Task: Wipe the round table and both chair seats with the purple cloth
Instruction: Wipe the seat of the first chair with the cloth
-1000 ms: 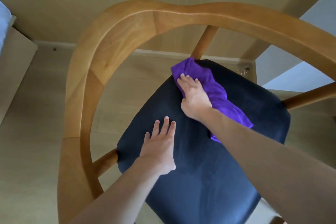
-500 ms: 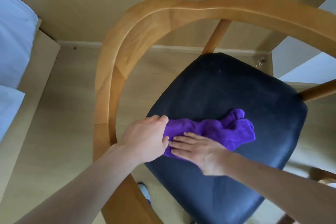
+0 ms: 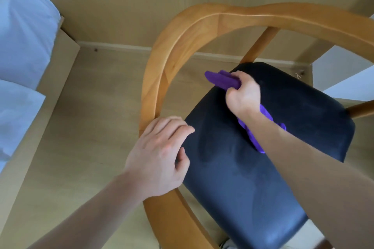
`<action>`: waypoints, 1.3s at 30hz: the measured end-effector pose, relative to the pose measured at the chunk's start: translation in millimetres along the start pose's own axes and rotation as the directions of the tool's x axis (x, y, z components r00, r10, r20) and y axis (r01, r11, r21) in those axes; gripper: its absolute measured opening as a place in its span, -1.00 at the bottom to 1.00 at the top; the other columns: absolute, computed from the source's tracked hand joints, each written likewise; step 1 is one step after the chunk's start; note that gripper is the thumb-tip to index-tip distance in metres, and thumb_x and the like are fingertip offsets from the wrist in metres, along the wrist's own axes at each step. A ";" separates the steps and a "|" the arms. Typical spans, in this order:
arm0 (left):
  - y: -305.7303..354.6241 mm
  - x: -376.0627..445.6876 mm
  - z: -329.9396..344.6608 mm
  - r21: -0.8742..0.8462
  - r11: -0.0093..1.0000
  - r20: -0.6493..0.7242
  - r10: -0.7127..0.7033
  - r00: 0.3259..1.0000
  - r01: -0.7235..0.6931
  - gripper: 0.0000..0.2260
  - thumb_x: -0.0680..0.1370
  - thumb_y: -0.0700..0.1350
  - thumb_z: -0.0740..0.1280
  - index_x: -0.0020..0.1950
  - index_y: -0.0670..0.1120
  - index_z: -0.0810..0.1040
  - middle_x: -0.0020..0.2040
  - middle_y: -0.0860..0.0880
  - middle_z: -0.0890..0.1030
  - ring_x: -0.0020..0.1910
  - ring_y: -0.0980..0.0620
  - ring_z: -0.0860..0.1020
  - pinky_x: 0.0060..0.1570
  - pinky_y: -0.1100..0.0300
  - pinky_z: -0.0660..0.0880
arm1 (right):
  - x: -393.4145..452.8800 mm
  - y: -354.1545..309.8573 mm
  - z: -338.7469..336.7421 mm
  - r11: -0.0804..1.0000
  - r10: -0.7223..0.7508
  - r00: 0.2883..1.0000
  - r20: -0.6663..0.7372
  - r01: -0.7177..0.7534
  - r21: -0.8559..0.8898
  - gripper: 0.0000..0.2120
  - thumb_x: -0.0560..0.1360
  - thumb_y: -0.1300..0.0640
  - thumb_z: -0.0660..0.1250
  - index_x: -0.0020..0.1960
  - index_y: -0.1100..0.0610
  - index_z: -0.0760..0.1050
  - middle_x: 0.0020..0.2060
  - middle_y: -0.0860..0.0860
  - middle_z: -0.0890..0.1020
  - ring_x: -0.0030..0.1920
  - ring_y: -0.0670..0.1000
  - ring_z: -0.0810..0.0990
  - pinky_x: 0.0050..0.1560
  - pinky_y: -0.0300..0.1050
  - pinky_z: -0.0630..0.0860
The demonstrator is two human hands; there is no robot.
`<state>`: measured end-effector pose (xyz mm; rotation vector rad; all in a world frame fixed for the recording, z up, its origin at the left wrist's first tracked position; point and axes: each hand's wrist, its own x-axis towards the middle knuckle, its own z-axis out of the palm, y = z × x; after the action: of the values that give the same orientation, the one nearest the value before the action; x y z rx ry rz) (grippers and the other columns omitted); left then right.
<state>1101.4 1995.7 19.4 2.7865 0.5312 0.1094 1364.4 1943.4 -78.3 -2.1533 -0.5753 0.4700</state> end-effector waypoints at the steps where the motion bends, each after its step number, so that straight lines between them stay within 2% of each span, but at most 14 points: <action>1: -0.2 -0.3 1.8 -0.003 1.000 -0.049 -0.023 0.999 0.023 -0.55 0.43 -0.19 0.37 0.33 -0.13 0.58 0.28 -0.05 0.59 0.39 -0.05 0.47 0.50 0.01 0.32 | -6.7 4.3 13.4 0.996 -0.035 0.997 0.069 0.041 -0.084 -0.46 0.34 0.24 0.24 0.31 0.09 0.54 0.17 -0.04 0.58 0.32 0.08 0.51 0.32 -0.12 0.37; 3: 1.7 -0.3 3.3 0.001 0.995 -0.129 -0.102 0.986 0.103 -0.43 0.38 -0.21 0.34 0.41 -0.17 0.50 0.42 -0.12 0.49 0.52 -0.11 0.35 0.54 -0.12 0.24 | -27.9 17.1 42.0 0.913 -0.017 0.957 0.290 0.133 -0.385 -0.29 0.37 0.19 0.30 0.53 0.11 0.33 0.55 0.04 0.32 0.61 0.14 0.14 0.60 0.08 0.05; 6: 5.5 0.6 4.2 -0.028 0.960 -0.182 -0.278 0.943 0.277 -0.24 0.35 -0.21 0.33 0.57 -0.20 0.28 0.63 -0.18 0.21 0.65 -0.13 0.08 0.55 -0.19 0.22 | -57.5 31.6 71.9 0.770 -0.022 0.890 0.456 0.306 -0.560 -0.11 0.40 0.11 0.30 0.67 0.08 0.02 0.67 -0.03 -0.03 0.65 0.06 -0.21 0.62 0.13 -0.29; 10: 6.9 2.7 7.4 -0.072 0.898 -0.143 -0.441 0.886 0.435 -0.07 0.40 -0.19 0.43 0.67 -0.18 0.00 0.69 -0.12 0.00 0.67 -0.05 -0.05 0.59 -0.04 0.15 | -95.1 32.4 76.4 0.713 -0.065 0.819 0.571 0.438 -0.548 -0.05 0.37 0.12 0.28 0.68 0.06 -0.07 0.67 -0.04 -0.11 0.64 0.05 -0.28 0.60 0.13 -0.34; 15: 3.7 1.7 11.0 -0.047 0.897 -0.087 -0.442 0.893 0.440 -0.06 0.42 -0.19 0.44 0.67 -0.18 -0.04 0.70 -0.09 -0.07 0.67 -0.03 -0.07 0.57 -0.05 0.24 | -146.3 42.4 64.3 0.594 -0.071 0.647 0.759 0.638 -0.489 -0.04 0.47 0.14 0.23 0.66 -0.01 -0.31 0.62 -0.11 -0.36 0.56 -0.01 -0.51 0.50 0.07 -0.51; 21: 3.5 1.0 13.5 -0.040 0.894 -0.107 -0.447 0.888 0.446 -0.07 0.43 -0.19 0.43 0.68 -0.16 -0.03 0.70 -0.08 -0.07 0.67 -0.04 -0.05 0.55 -0.02 0.26 | -166.6 64.8 25.6 0.613 -0.090 0.453 0.887 0.727 -0.309 -0.06 0.46 0.17 0.27 0.67 -0.11 -0.19 0.62 -0.23 -0.30 0.57 -0.13 -0.46 0.46 -0.07 -0.53; 23: 7.2 -2.7 14.9 -0.022 0.884 -0.117 -0.466 0.877 0.467 -0.08 0.43 -0.18 0.43 0.68 -0.15 -0.02 0.70 -0.08 -0.05 0.66 -0.06 -0.01 0.55 0.02 0.19 | -167.3 62.6 16.8 0.723 -0.151 0.479 0.865 0.649 -0.234 -0.14 0.43 0.23 0.28 0.66 -0.10 0.07 0.64 -0.25 -0.04 0.62 -0.15 -0.26 0.51 -0.17 -0.43; 25: 14.9 -11.1 17.3 -0.012 0.867 -0.118 -0.497 0.860 0.499 -0.08 0.44 -0.16 0.44 0.68 -0.13 -0.02 0.70 -0.07 -0.03 0.66 -0.07 0.02 0.55 -0.01 0.19 | -159.9 49.3 11.2 0.871 -0.174 0.588 0.790 0.467 -0.156 -0.31 0.41 0.29 0.26 0.51 -0.06 0.42 0.52 -0.21 0.37 0.57 -0.16 0.16 0.58 -0.27 -0.08; 27: 25.4 -23.3 22.0 -0.019 0.845 -0.119 -0.532 0.838 0.534 -0.09 0.45 -0.15 0.44 0.68 -0.12 -0.01 0.70 -0.06 0.00 0.66 -0.07 0.04 0.55 -0.06 0.25 | -146.9 31.6 9.4 0.982 -0.069 0.688 0.722 0.175 -0.073 -0.46 0.37 0.25 0.19 0.28 -0.04 0.60 0.09 -0.18 0.65 0.11 -0.19 0.56 0.22 -0.34 0.43; 29: 36.9 -35.0 27.1 -0.047 0.810 -0.132 -0.585 0.800 0.584 -0.11 0.47 -0.14 0.43 0.68 -0.11 0.00 0.69 -0.04 0.01 0.66 -0.05 0.05 0.54 -0.07 0.29 | -131.5 16.8 11.6 0.986 0.062 0.719 0.693 -0.154 0.072 -0.47 0.27 0.18 0.10 0.14 -0.03 0.64 -0.23 -0.05 0.63 -0.29 -0.10 0.52 -0.27 -0.30 0.42; 32: 49.1 -43.6 32.6 -0.106 0.759 -0.157 -0.650 0.743 0.642 -0.15 0.49 -0.11 0.38 0.69 -0.06 0.00 0.70 0.05 -0.01 0.62 -0.06 0.18 0.46 -0.01 0.39 | -113.9 3.6 23.6 0.915 0.101 0.751 0.653 -0.327 0.235 -0.44 0.25 0.16 0.08 0.15 -0.08 0.62 -0.15 0.00 0.71 -0.28 0.00 0.56 -0.25 -0.19 0.44; 35: 50.0 -43.7 34.5 -0.124 0.740 -0.180 -0.672 0.718 0.661 -0.18 0.49 -0.07 0.33 0.68 0.02 -0.01 0.68 0.15 -0.02 0.29 0.02 0.45 -0.06 0.30 0.51 | -117.8 -0.4 48.3 0.985 -0.010 0.779 0.627 -0.101 0.142 -0.42 0.36 0.10 0.17 0.38 -0.09 0.45 0.22 -0.01 0.59 0.13 -0.01 0.60 0.12 -0.05 0.56; 37: 48.4 -43.9 35.5 -0.116 0.737 -0.192 -0.674 0.713 0.666 -0.20 0.48 -0.04 0.30 0.67 0.04 0.00 0.67 0.19 -0.01 0.07 0.11 0.44 -0.23 0.41 0.31 | -134.1 16.5 73.9 0.928 -0.124 0.682 0.721 0.337 -0.160 -0.34 0.46 0.01 0.21 0.57 -0.02 0.25 0.55 0.03 0.32 0.57 0.09 0.22 0.59 0.08 0.15; 39: 47.5 -43.9 38.3 -0.088 0.730 -0.207 -0.678 0.705 0.677 -0.21 0.47 -0.01 0.25 0.67 0.05 0.01 0.66 0.19 0.01 0.01 0.16 0.37 -0.23 0.35 0.32 | -152.4 35.0 92.1 0.688 -0.153 0.591 0.792 0.639 -0.344 -0.28 0.57 -0.11 0.17 0.67 -0.02 0.04 0.67 -0.01 -0.03 0.65 0.05 -0.19 0.61 0.13 -0.30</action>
<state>1082.1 1926.7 -3.2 2.3854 1.5762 0.2613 1199.8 1898.7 -140.0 -2.2189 -1.8919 0.9680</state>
